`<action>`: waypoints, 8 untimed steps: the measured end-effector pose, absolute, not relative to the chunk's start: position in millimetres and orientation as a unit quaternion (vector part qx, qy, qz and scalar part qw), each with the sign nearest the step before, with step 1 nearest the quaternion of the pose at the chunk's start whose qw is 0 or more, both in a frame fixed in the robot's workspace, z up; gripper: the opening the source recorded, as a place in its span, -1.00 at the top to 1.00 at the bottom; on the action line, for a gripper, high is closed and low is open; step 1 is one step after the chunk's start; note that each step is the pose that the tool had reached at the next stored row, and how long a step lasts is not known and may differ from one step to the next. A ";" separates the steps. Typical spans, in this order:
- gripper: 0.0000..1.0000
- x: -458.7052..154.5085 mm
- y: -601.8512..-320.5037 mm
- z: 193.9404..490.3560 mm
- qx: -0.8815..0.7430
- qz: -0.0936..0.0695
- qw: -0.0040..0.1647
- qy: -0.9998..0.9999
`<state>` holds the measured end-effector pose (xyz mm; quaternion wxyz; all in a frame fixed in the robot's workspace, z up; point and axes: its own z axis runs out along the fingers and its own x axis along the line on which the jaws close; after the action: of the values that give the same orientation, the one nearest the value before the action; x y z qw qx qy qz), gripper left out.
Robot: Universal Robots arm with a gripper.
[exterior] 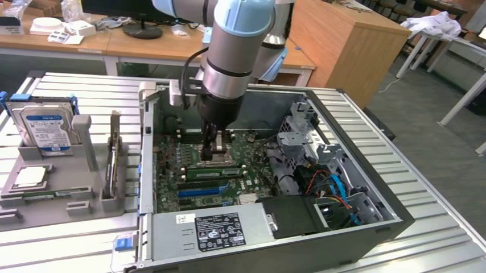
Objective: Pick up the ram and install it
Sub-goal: 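Press down the ram until it locks into place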
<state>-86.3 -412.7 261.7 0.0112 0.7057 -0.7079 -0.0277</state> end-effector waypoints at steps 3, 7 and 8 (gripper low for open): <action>0.79 -86.3 -412.7 256.8 0.706 -0.028 0.011 -0.708; 0.79 -86.4 -412.7 255.2 0.706 -0.028 0.011 -0.708; 0.79 -86.4 -412.7 255.0 0.706 -0.028 0.011 -0.708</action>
<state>-86.4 -412.7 255.0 0.0111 0.7057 -0.7079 -0.0277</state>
